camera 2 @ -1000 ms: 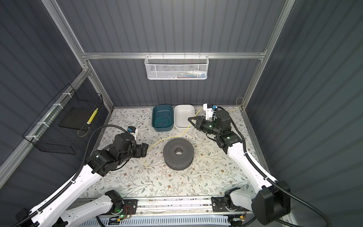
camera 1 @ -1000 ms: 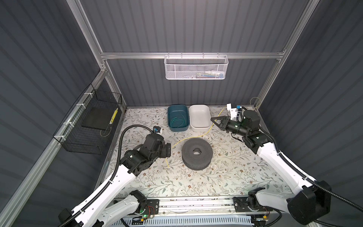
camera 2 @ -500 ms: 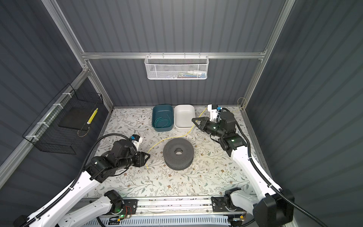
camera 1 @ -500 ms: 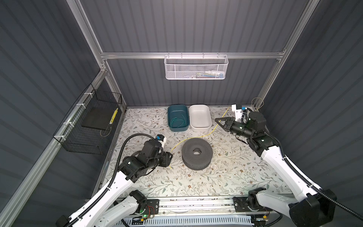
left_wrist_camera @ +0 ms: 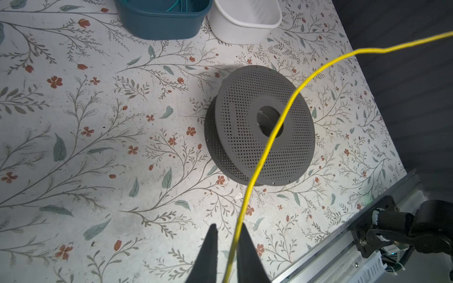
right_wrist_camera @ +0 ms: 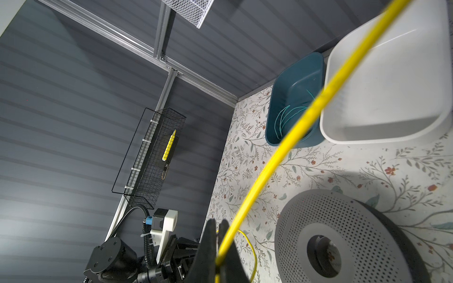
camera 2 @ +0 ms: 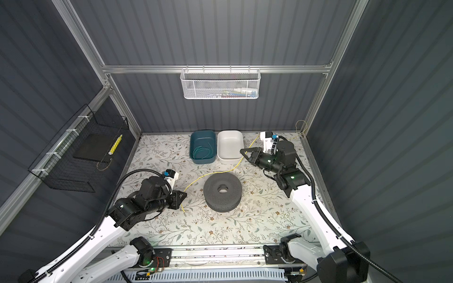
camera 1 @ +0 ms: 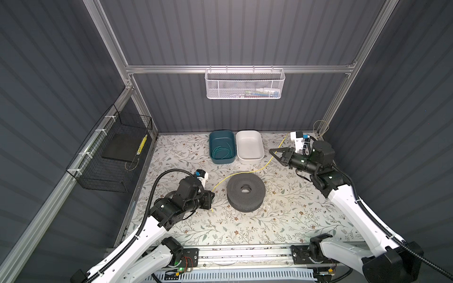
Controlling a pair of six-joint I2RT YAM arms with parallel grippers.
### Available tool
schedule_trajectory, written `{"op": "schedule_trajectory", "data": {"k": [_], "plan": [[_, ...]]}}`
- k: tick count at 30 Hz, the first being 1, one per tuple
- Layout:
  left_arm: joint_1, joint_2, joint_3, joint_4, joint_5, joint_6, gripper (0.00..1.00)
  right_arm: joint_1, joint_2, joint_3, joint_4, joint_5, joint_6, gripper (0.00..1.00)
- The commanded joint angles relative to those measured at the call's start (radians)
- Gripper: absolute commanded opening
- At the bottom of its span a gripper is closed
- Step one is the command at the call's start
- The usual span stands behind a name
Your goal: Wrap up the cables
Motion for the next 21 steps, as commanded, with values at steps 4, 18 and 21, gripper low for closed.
{"op": "schedule_trajectory", "data": {"k": [4, 18, 21], "plan": [[0.004, 0.020, -0.004, 0.052, 0.037, -0.026, 0.00, -0.016, 0.003, 0.034, -0.080, 0.001, -0.001, 0.00], [0.004, 0.161, 0.170, 0.161, 0.062, -0.152, 0.00, -0.159, 0.044, 0.070, -0.167, -0.040, 0.029, 0.48], [0.002, 0.153, 0.180, 0.176, -0.003, -0.193, 0.00, -0.169, 0.019, 0.065, -0.202, -0.048, 0.017, 0.55]]}}
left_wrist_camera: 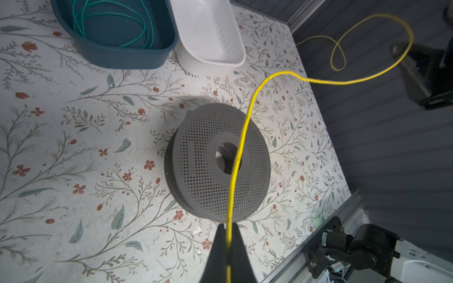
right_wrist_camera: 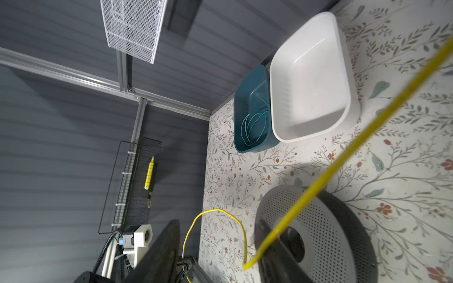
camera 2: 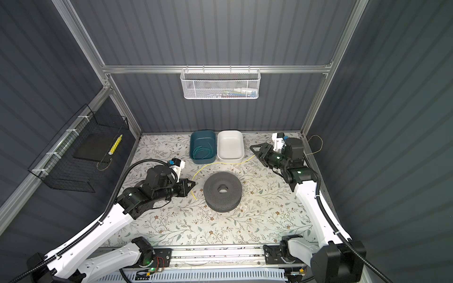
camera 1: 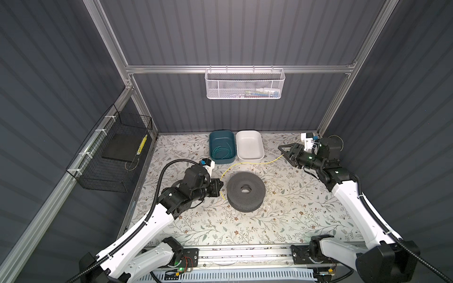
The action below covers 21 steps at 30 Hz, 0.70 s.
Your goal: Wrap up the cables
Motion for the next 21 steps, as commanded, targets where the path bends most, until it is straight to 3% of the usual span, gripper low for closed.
{"op": "schedule_trajectory", "data": {"k": [1, 4, 6, 13, 17, 21], "plan": [[0.002, -0.008, 0.041, 0.024, -0.077, -0.076, 0.00, -0.016, -0.042, 0.022, -0.061, -0.030, -0.018, 0.56], [0.002, 0.000, 0.071, 0.021, -0.128, -0.100, 0.00, -0.024, -0.113, 0.039, -0.153, -0.003, -0.011, 0.65], [0.001, 0.023, 0.091, 0.026, -0.131, -0.103, 0.00, -0.012, -0.143, 0.030, -0.178, -0.027, 0.017, 0.66], [-0.031, 0.158, 0.188, 0.032, -0.122, -0.084, 0.00, 0.219, -0.237, -0.069, -0.081, 0.082, 0.164, 0.68], [-0.048, 0.192, 0.210, 0.077, -0.091, -0.082, 0.00, 0.429, -0.122, -0.015, 0.045, 0.175, 0.211, 0.67], [-0.069, 0.212, 0.225, 0.095, -0.051, -0.064, 0.00, 0.539, 0.042, 0.065, 0.120, 0.219, 0.226, 0.60]]}}
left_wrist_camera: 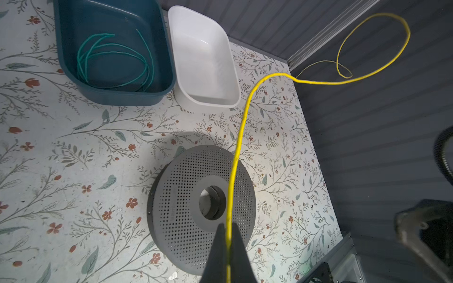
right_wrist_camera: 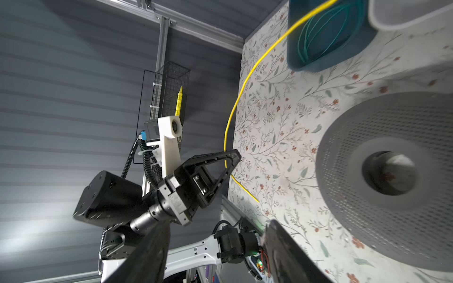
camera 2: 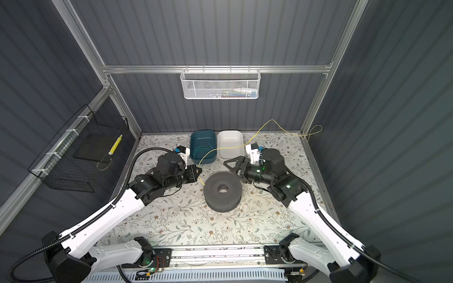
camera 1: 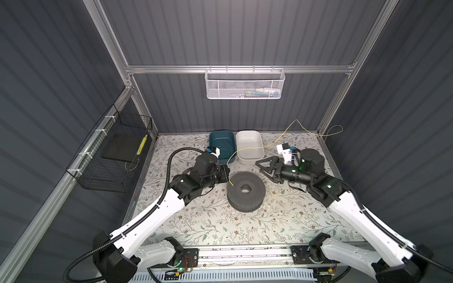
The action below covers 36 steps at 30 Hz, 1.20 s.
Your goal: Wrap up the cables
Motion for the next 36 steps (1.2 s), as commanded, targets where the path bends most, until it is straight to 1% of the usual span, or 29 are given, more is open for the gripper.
{"op": "schedule_trajectory", "data": {"k": [1, 2, 6, 9, 11, 12, 15, 19, 23, 24, 25, 26, 27, 28, 29, 31, 34, 36], "plan": [[-0.016, 0.008, 0.039, 0.047, 0.057, 0.028, 0.00, 0.062, 0.114, 0.073, 0.102, 0.076, 0.037, 0.57], [-0.021, 0.010, 0.041, 0.049, 0.066, 0.035, 0.00, 0.073, 0.145, 0.089, 0.112, 0.079, 0.042, 0.53], [-0.032, 0.009, 0.046, 0.052, 0.104, 0.063, 0.00, 0.095, 0.217, 0.117, 0.149, 0.101, 0.058, 0.43], [-0.035, 0.005, 0.041, 0.052, 0.134, 0.075, 0.00, 0.099, 0.249, 0.123, 0.180, 0.087, 0.078, 0.40], [-0.036, 0.001, 0.038, 0.056, 0.148, 0.077, 0.00, 0.102, 0.267, 0.129, 0.172, 0.092, 0.078, 0.36], [-0.036, -0.001, 0.037, 0.060, 0.154, 0.079, 0.00, 0.102, 0.274, 0.129, 0.178, 0.091, 0.081, 0.31], [-0.036, -0.009, 0.034, 0.058, 0.168, 0.089, 0.00, 0.105, 0.285, 0.131, 0.178, 0.095, 0.087, 0.14], [-0.036, -0.024, 0.009, 0.065, 0.206, 0.100, 0.00, 0.107, 0.271, 0.130, 0.155, 0.123, 0.082, 0.00], [-0.036, -0.060, -0.030, 0.067, 0.199, 0.113, 0.00, 0.112, 0.267, 0.140, 0.134, 0.137, 0.061, 0.00], [-0.036, -0.070, -0.036, 0.065, 0.194, 0.114, 0.04, 0.113, 0.263, 0.138, 0.131, 0.144, 0.061, 0.00], [-0.036, -0.084, -0.044, 0.060, 0.194, 0.115, 0.19, 0.115, 0.254, 0.135, 0.135, 0.146, 0.064, 0.00], [-0.036, -0.100, -0.057, 0.059, 0.201, 0.124, 0.36, 0.119, 0.245, 0.131, 0.135, 0.189, 0.062, 0.00], [-0.036, -0.117, -0.073, 0.060, 0.202, 0.129, 0.46, 0.123, 0.235, 0.126, 0.134, 0.205, 0.059, 0.00], [-0.036, -0.144, -0.098, 0.066, 0.197, 0.134, 0.54, 0.126, 0.228, 0.122, 0.134, 0.219, 0.057, 0.00], [-0.036, -0.176, -0.132, 0.082, 0.196, 0.136, 0.58, 0.127, 0.220, 0.117, 0.135, 0.233, 0.060, 0.00], [-0.036, -0.243, -0.204, 0.139, 0.172, 0.106, 0.61, 0.130, 0.205, 0.100, 0.143, 0.258, 0.070, 0.00], [-0.036, -0.319, -0.291, 0.235, 0.169, 0.066, 0.61, 0.135, 0.189, 0.073, 0.160, 0.290, 0.092, 0.00], [-0.036, -0.331, -0.313, 0.277, 0.181, 0.051, 0.61, 0.141, 0.190, 0.062, 0.186, 0.288, 0.112, 0.00]]}}
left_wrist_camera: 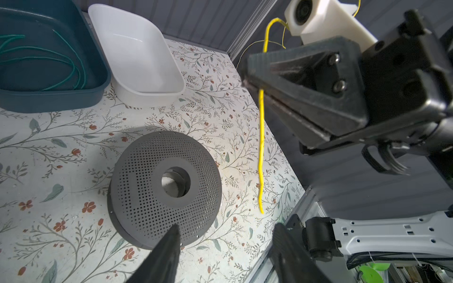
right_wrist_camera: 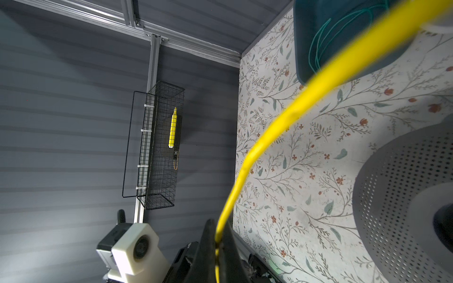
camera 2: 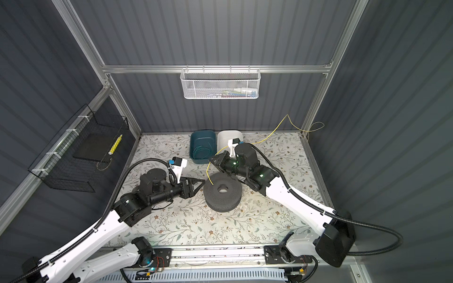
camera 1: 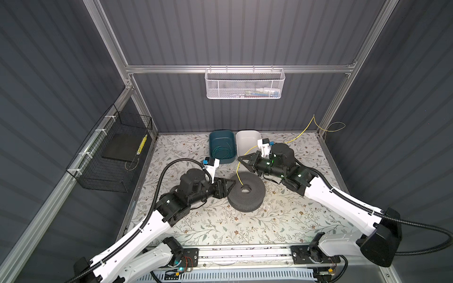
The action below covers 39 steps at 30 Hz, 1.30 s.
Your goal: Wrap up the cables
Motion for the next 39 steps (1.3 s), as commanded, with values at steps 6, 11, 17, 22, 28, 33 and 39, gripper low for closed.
{"op": "schedule_trajectory", "data": {"k": [6, 11, 17, 22, 28, 33, 39], "plan": [[-0.008, 0.047, -0.083, 0.313, 0.119, -0.129, 0.57, 0.032, -0.013, -0.057, 0.094, 0.094, 0.054, 0.00], [-0.023, 0.084, -0.090, 0.372, 0.122, -0.145, 0.47, 0.032, -0.026, -0.063, 0.121, 0.102, 0.060, 0.00], [-0.046, 0.146, -0.102, 0.411, 0.099, -0.148, 0.22, 0.031, -0.049, -0.100, 0.164, 0.115, 0.085, 0.00], [-0.051, 0.176, -0.066, 0.364, 0.076, -0.120, 0.00, -0.005, -0.063, -0.095, 0.149, 0.065, 0.071, 0.00], [-0.052, 0.161, 0.010, 0.121, 0.063, 0.007, 0.00, -0.088, -0.082, -0.033, -0.015, -0.049, -0.076, 0.00], [-0.055, 0.162, 0.038, -0.069, 0.111, 0.086, 0.00, -0.121, -0.113, -0.037, -0.082, -0.076, -0.169, 0.00], [-0.081, 0.153, 0.027, -0.181, 0.154, 0.139, 0.00, -0.140, -0.132, -0.027, -0.123, -0.117, -0.226, 0.00]]}}
